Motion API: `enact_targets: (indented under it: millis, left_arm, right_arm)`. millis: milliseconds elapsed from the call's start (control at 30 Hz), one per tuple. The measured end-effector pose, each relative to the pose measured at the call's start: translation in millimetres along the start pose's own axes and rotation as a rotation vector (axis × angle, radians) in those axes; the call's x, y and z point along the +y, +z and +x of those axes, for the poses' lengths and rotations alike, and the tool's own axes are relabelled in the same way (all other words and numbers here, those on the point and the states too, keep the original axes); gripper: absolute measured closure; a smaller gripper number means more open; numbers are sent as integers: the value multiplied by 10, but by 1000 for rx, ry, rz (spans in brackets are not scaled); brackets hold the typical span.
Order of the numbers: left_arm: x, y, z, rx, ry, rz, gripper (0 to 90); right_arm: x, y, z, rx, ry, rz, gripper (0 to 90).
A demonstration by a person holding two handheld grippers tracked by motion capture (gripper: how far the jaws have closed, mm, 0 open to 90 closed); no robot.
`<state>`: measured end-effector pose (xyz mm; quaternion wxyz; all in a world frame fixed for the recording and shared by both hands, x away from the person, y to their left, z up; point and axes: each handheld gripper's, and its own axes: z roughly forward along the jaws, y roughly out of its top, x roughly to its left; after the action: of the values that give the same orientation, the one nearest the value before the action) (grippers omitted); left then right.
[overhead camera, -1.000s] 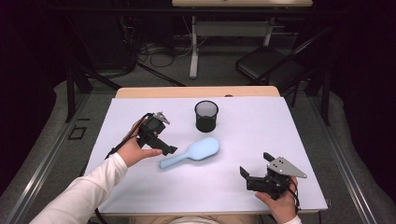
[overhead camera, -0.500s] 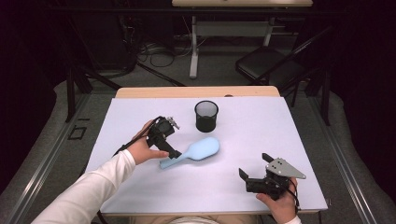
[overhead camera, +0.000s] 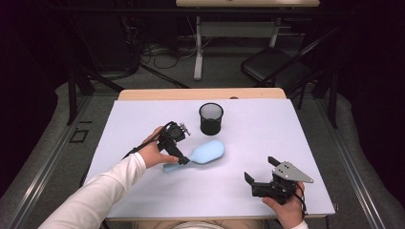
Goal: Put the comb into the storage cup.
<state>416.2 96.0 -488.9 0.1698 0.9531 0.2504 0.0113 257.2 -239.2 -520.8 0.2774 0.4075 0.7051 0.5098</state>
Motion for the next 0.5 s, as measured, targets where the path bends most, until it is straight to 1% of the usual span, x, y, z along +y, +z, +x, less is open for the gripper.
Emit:
enact_targets:
  millis: [367,500]
  left_arm:
    - [60,108,-4,9,14,29,35]
    - [86,138,3,5,16,39,38]
  right_arm:
    - [0,1,-4,-2,-1,0,0]
    - [0,0,-2,0,-3,0,0]
